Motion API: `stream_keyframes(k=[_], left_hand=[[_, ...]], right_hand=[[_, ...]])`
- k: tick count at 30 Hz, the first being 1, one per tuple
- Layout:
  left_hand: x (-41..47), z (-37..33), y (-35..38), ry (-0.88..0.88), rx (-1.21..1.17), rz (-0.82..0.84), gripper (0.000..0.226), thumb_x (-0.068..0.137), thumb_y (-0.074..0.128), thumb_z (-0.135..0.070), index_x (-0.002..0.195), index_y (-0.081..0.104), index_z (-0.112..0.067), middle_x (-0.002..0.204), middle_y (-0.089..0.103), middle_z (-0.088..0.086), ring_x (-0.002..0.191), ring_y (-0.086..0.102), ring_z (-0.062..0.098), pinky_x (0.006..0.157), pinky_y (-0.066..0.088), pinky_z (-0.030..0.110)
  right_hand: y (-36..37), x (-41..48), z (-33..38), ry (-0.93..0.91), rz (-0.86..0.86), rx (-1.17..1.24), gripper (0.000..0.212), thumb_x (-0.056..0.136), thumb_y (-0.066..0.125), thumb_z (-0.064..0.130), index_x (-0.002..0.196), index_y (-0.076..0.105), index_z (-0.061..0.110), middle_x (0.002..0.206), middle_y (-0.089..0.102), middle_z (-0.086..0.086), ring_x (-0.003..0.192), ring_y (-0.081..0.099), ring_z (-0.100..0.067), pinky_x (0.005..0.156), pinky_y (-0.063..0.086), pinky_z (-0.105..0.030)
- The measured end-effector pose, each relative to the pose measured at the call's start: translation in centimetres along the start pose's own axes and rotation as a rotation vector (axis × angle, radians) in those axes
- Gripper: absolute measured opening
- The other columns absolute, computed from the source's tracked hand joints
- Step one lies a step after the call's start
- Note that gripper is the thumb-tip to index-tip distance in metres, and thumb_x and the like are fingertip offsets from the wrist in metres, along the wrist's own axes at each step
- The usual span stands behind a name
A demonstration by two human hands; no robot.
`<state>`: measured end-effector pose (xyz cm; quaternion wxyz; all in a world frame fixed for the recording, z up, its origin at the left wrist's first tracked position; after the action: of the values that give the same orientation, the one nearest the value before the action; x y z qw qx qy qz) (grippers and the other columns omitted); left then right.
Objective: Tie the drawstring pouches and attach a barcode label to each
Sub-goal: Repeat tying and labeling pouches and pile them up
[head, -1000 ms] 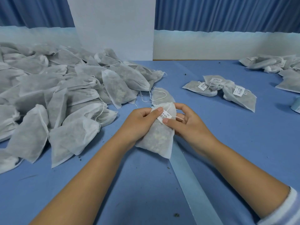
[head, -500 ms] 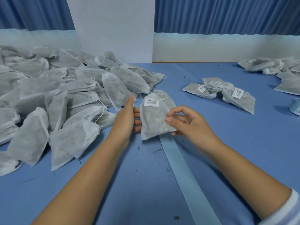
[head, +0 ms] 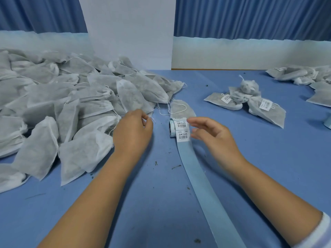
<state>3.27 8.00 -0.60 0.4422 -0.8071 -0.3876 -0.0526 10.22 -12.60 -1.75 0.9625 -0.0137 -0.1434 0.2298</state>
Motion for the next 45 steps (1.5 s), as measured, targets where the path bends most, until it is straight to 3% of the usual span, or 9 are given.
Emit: stream_keyframes(k=[4, 8, 14, 19, 24, 30, 36, 40, 45], left_hand=[[0.5, -0.2, -1.8, 0.064, 0.165, -0.098, 0.016, 0.094, 0.054, -0.021, 0.098, 0.067, -0.012, 0.099, 0.064, 0.005, 0.097, 0.056, 0.028, 0.067, 0.039, 0.035], [1.2, 0.4, -3.1, 0.064, 0.3, -0.103, 0.023, 0.088, 0.055, -0.011, 0.107, 0.068, -0.009, 0.113, 0.06, 0.015, 0.109, 0.05, 0.036, 0.082, 0.036, 0.042], [2.0, 2.8, -2.9, -0.07, 0.401, 0.087, 0.03, 0.083, 0.056, -0.011, 0.111, 0.064, -0.016, 0.116, 0.057, 0.01, 0.113, 0.049, 0.034, 0.092, 0.029, 0.041], [2.4, 3.0, -2.4, -0.019, 0.184, 0.125, 0.036, 0.083, 0.051, 0.002, 0.11, 0.067, -0.014, 0.109, 0.068, 0.006, 0.104, 0.06, 0.028, 0.09, 0.045, 0.036], [1.7, -0.1, -2.3, 0.133, -0.274, 0.126, 0.025, 0.085, 0.067, -0.002, 0.103, 0.07, -0.02, 0.097, 0.065, -0.011, 0.084, 0.061, 0.0, 0.075, 0.038, 0.001], [-0.9, -4.2, 0.0, 0.306, -0.54, 0.327, 0.036, 0.082, 0.076, -0.006, 0.091, 0.067, -0.04, 0.099, 0.067, -0.011, 0.088, 0.067, 0.0, 0.084, 0.049, 0.012], [-2.1, -5.1, 1.0, 0.267, -0.737, 0.485, 0.021, 0.074, 0.077, -0.02, 0.087, 0.072, -0.036, 0.099, 0.073, -0.009, 0.093, 0.072, 0.008, 0.086, 0.055, 0.022], [-2.1, -4.8, 0.9, 0.237, -0.694, 0.513, 0.022, 0.077, 0.08, -0.02, 0.093, 0.071, -0.033, 0.102, 0.074, -0.014, 0.096, 0.071, 0.005, 0.09, 0.053, 0.021], [-2.0, -4.8, 0.3, 0.343, -0.464, 0.504, 0.024, 0.076, 0.085, -0.022, 0.093, 0.072, -0.033, 0.094, 0.072, -0.022, 0.091, 0.065, -0.006, 0.082, 0.043, 0.005]], right_hand=[[0.7, -0.4, 0.3, -0.069, 0.044, -0.135, 0.028, 0.091, 0.06, -0.002, 0.092, 0.072, 0.024, 0.108, 0.069, 0.002, 0.102, 0.062, -0.002, 0.082, 0.048, -0.013], [2.0, -0.9, 0.5, -0.173, 0.114, -0.287, 0.029, 0.091, 0.061, -0.001, 0.09, 0.071, 0.026, 0.101, 0.067, 0.003, 0.097, 0.062, -0.011, 0.078, 0.05, -0.024], [3.1, -1.5, 0.5, -0.251, 0.214, -0.428, 0.028, 0.09, 0.061, -0.001, 0.095, 0.072, 0.024, 0.098, 0.066, 0.008, 0.092, 0.06, -0.006, 0.076, 0.046, -0.017], [3.2, -1.5, 0.5, -0.23, 0.229, -0.438, 0.026, 0.09, 0.061, -0.002, 0.095, 0.073, 0.021, 0.098, 0.065, 0.01, 0.092, 0.06, -0.005, 0.075, 0.046, -0.017], [3.2, -1.6, 0.7, -0.251, 0.204, -0.412, 0.025, 0.088, 0.063, -0.004, 0.096, 0.073, 0.017, 0.098, 0.066, 0.003, 0.09, 0.06, -0.006, 0.073, 0.048, -0.02], [2.5, -1.1, -0.2, -0.127, 0.13, -0.245, 0.027, 0.088, 0.07, 0.01, 0.11, 0.065, 0.024, 0.11, 0.067, 0.008, 0.084, 0.065, -0.01, 0.068, 0.051, -0.027], [1.9, -0.6, -1.1, 0.027, 0.104, 0.068, 0.022, 0.085, 0.072, 0.009, 0.103, 0.062, 0.017, 0.088, 0.074, -0.008, 0.074, 0.069, -0.018, 0.061, 0.052, -0.025], [1.8, -0.5, -1.0, 0.031, 0.093, 0.117, 0.018, 0.082, 0.072, 0.007, 0.099, 0.067, 0.01, 0.08, 0.073, -0.008, 0.066, 0.067, -0.016, 0.062, 0.053, -0.023], [1.3, -0.5, -0.6, 0.042, 0.043, 0.111, 0.026, 0.069, 0.076, 0.027, 0.086, 0.065, 0.011, 0.067, 0.069, -0.001, 0.056, 0.06, -0.012, 0.058, 0.051, -0.02]])
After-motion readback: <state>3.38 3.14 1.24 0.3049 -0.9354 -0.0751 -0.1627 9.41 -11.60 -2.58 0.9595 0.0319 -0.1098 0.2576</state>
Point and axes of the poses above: each hand's wrist, its own x-axis towards the middle knuckle, its own y-axis out of the palm, z = x × y, the point moved 7 cm from there along x, towards the middle knuckle
